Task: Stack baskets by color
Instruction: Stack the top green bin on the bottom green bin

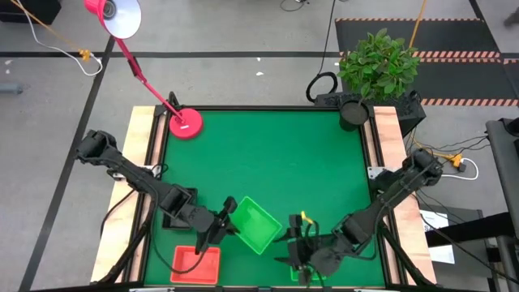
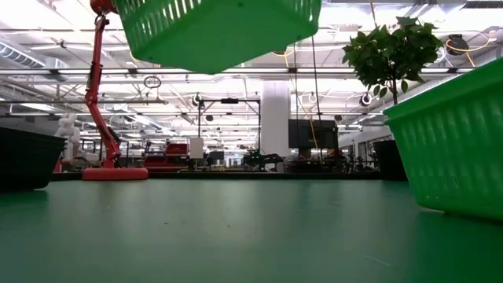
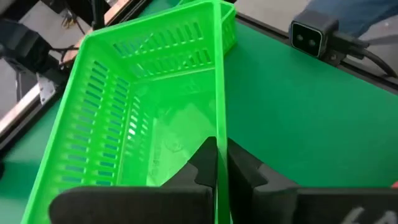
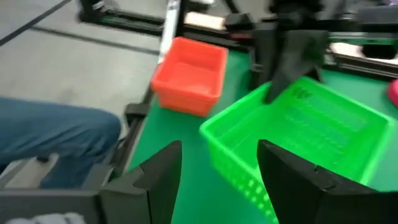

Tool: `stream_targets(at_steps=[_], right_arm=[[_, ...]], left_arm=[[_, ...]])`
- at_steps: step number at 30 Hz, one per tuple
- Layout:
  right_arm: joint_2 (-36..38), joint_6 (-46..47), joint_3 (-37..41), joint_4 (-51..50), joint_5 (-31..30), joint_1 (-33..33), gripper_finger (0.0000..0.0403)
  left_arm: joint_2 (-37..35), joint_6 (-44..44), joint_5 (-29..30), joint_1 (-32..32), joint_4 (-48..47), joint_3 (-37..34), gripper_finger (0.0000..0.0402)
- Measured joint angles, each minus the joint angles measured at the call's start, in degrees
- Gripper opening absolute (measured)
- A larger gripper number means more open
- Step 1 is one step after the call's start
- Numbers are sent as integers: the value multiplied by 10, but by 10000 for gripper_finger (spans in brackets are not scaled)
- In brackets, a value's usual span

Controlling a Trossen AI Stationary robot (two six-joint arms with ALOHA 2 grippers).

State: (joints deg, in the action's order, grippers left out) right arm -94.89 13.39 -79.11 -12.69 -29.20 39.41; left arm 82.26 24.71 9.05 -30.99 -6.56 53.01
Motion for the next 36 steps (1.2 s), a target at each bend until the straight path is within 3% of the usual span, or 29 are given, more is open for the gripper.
stream_targets(at_steps=[3,15,19,24,27,29,32,36], right_arm=[[-9,-9,0,1,24,5,202],[-66,-130,0,18,6,-35,204],[-72,-151,0,0,29,-48,162],[-75,-159,0,-14,54,-52,70],[-75,-165,0,-14,73,-51,17],[-75,-161,0,-17,76,-51,10],[-70,-129,0,-22,76,-51,18],[-54,-80,0,-28,70,-43,8]], left_arm=[[2,11,-6,1,1,0,9],[2,19,-46,2,-9,0,7],[2,20,-47,2,-9,0,22],[2,13,-40,2,-6,0,24],[2,-27,-26,4,-5,0,20],[2,-63,-5,4,3,0,24],[2,-81,12,2,19,0,57],[2,-102,47,-13,68,0,138]])
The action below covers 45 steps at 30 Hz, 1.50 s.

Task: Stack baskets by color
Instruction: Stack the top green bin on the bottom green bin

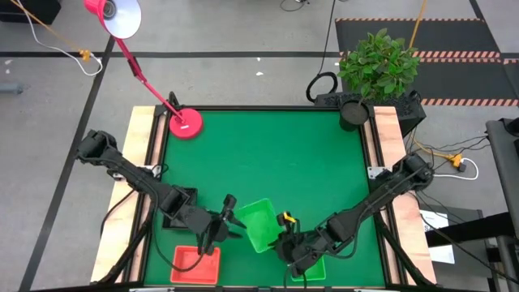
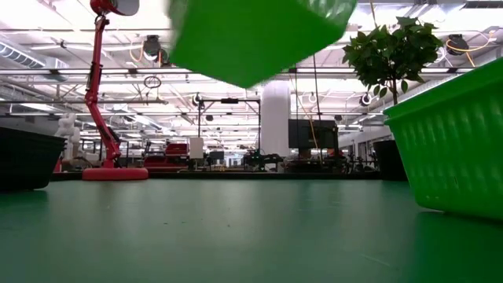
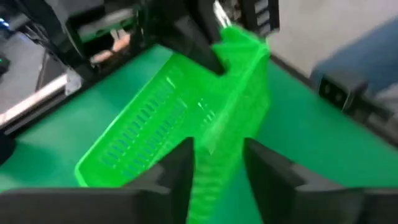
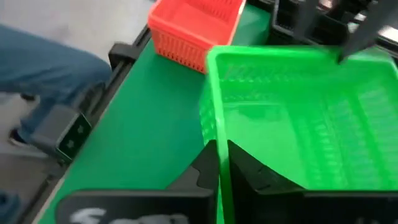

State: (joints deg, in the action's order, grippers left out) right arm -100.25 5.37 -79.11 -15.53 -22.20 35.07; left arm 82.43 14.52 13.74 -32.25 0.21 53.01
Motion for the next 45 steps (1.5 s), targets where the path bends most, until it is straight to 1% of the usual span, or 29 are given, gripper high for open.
stream_targets(at_steps=[3,6,8,11,14,16,18,22,26,34,39,45], right_arm=[[19,42,0,-8,-7,16,4],[33,98,0,-21,-7,35,5],[38,138,0,-37,-8,52,5],[38,192,0,-40,-22,78,5],[38,246,0,-50,-42,110,6],[38,274,0,-65,-55,136,6],[38,279,0,-65,-65,166,6],[37,330,0,-79,-123,223,6],[24,390,0,-105,-181,253,6],[-3,464,0,-115,-174,250,6],[-5,498,0,-139,-167,241,6],[-6,505,0,-148,-166,233,6]], left_arm=[[-3,-11,2,-14,21,0,195],[-20,13,5,-31,49,0,235],[-33,19,23,-42,63,1,252],[-53,0,62,-55,55,1,264],[-69,-18,87,-59,35,1,263],[-73,-31,89,-62,23,1,258],[-74,-39,88,-62,12,1,250],[-73,-53,90,-62,-5,1,235],[-73,-63,91,-57,-25,1,221],[-73,-59,94,-50,-34,1,201],[-73,-59,95,-40,-35,1,198],[-73,-63,95,-30,-40,0,198]])
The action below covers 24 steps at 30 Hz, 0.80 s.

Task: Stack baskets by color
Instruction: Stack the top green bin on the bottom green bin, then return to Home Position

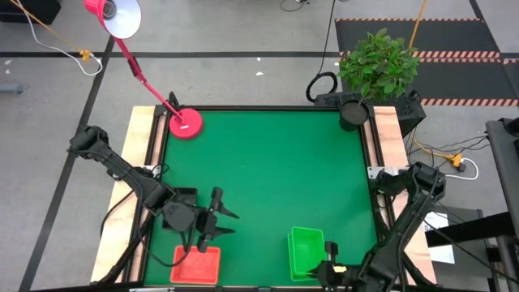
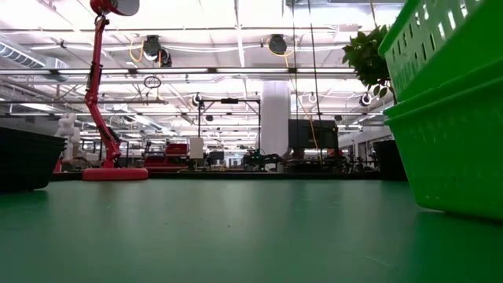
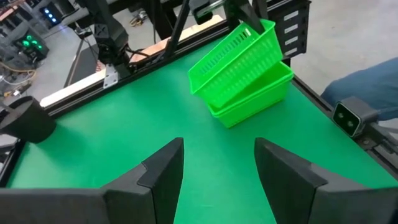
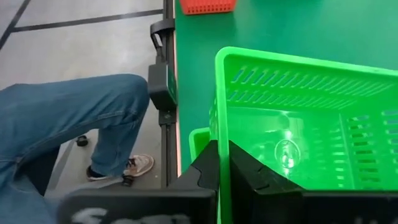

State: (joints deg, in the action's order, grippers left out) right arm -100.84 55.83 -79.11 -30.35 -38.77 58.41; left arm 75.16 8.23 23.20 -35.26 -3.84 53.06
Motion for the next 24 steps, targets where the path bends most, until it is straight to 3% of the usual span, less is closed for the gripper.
stream_targets(at_steps=[10,24], right_arm=[[-28,3,0,-3,44,-17,16],[-21,7,0,11,60,-25,128]], left_arm=[[0,-9,0,-1,-6,0,198],[0,-11,0,-1,-7,0,198]])
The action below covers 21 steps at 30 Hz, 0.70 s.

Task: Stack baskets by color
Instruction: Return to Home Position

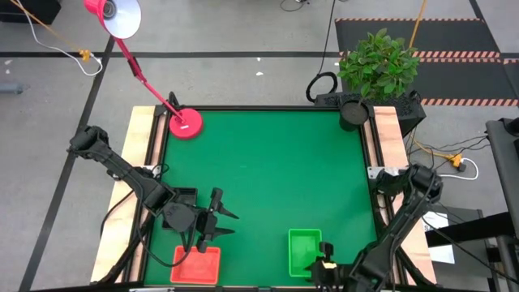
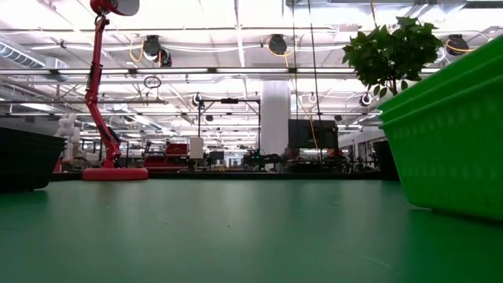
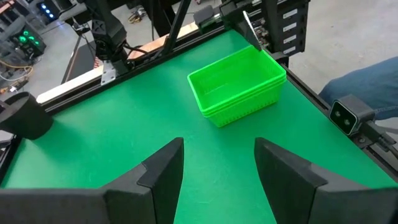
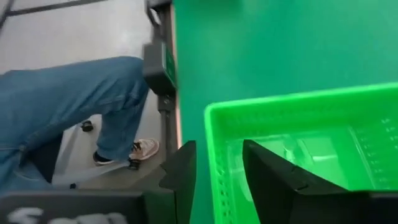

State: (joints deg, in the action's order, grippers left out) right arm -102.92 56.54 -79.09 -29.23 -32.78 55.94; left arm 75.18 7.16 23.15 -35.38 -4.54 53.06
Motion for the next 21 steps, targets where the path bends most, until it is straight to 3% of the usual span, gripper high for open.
stream_targets(at_steps=[11,14,21], right_arm=[[42,-144,0,37,-50,-39,131],[53,-199,0,37,-54,-65,130],[60,-365,0,37,-125,-126,130]], left_arm=[[-18,16,8,0,-24,0,198],[-43,8,43,0,-58,0,198],[-100,-71,157,3,-162,0,198]])
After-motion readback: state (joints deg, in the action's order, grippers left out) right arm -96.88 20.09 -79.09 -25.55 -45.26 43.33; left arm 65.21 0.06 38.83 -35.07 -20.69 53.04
